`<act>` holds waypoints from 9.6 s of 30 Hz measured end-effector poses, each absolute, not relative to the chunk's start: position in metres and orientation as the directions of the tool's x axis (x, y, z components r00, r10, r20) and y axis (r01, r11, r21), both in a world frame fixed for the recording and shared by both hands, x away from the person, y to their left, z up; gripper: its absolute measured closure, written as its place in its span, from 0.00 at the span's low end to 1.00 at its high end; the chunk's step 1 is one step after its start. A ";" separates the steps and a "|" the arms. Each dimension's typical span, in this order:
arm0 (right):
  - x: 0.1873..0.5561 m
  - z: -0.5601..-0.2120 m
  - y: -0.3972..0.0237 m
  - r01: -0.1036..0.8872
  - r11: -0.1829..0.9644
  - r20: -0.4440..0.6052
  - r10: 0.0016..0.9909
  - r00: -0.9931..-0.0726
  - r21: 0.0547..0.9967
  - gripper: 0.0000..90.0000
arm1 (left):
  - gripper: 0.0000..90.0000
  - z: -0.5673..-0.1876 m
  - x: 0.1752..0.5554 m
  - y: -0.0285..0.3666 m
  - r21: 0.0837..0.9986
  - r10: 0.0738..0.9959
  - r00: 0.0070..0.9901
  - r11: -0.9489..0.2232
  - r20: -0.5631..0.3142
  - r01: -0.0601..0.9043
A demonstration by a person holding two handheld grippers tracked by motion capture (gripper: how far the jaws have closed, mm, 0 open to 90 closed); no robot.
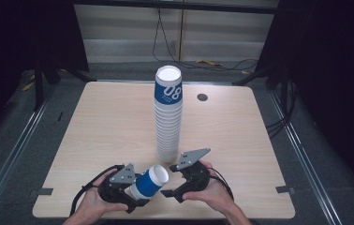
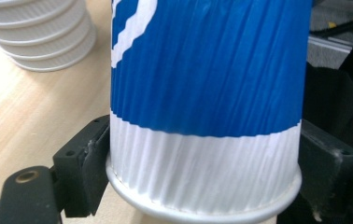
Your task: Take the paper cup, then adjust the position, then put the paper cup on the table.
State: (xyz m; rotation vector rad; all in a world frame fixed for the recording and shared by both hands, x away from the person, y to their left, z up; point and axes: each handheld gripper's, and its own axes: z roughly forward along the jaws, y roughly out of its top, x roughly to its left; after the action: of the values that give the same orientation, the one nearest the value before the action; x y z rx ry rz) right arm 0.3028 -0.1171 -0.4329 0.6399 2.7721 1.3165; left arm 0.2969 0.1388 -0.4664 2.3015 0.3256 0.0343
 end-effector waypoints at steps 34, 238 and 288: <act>0.312 -0.432 -0.088 0.266 0.767 0.185 0.194 -0.963 0.584 0.19 | 0.18 -0.469 0.293 0.130 0.674 0.176 0.984 -0.723 -0.032 0.151; 0.303 -0.463 -0.125 0.352 0.256 0.254 0.347 -0.903 0.900 0.15 | 0.19 -0.444 0.319 0.189 0.914 0.348 0.896 -0.193 -0.276 0.357; 0.301 -0.457 -0.177 0.353 0.258 0.144 0.587 -0.797 0.900 0.16 | 0.18 -0.418 0.414 0.206 0.803 0.637 0.768 -0.419 -0.073 0.424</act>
State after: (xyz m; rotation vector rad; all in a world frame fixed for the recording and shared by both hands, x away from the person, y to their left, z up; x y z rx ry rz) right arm 0.3015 -0.1770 -0.4571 0.8792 2.3072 1.5595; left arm 0.4144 0.2055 -0.4180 2.0747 0.7922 0.3044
